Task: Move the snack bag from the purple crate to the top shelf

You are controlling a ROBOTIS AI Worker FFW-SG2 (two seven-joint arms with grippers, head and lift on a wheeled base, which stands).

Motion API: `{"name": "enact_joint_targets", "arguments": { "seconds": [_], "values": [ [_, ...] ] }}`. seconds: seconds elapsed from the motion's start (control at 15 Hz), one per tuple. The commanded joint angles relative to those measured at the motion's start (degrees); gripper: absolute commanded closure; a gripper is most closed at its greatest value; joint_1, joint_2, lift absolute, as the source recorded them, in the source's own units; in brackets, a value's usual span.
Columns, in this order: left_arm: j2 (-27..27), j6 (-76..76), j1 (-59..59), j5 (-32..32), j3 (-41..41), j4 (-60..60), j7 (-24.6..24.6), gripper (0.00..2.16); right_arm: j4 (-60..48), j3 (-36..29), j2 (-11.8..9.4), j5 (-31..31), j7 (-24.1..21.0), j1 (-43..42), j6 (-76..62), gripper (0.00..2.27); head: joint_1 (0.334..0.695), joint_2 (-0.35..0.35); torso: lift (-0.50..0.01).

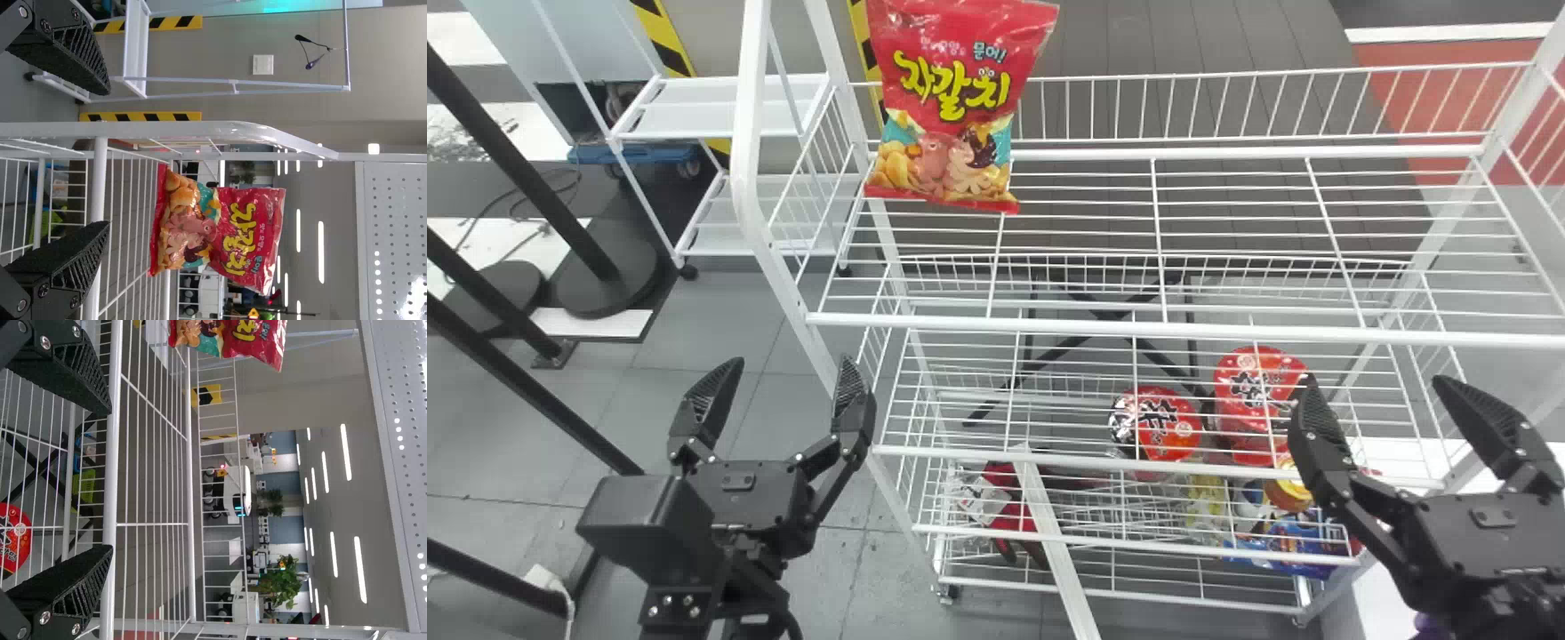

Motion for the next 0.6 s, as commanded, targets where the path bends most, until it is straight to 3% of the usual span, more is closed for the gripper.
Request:
{"name": "enact_joint_targets", "arguments": {
  "seconds": [0.0,0.53],
  "values": [
    [-0.16,0.0,0.13,-0.09,0.0,0.0,0.01,0.12,-0.02,-0.24,0.05,-0.06,0.0,0.04,0.26,0.08,0.695,0.113,-0.121],
    [-0.16,-0.18,0.22,-0.26,-0.17,0.09,0.1,0.12,0.06,-0.32,0.05,-0.41,0.18,-0.05,0.08,0.08,0.695,0.106,-0.153]
  ]
}}
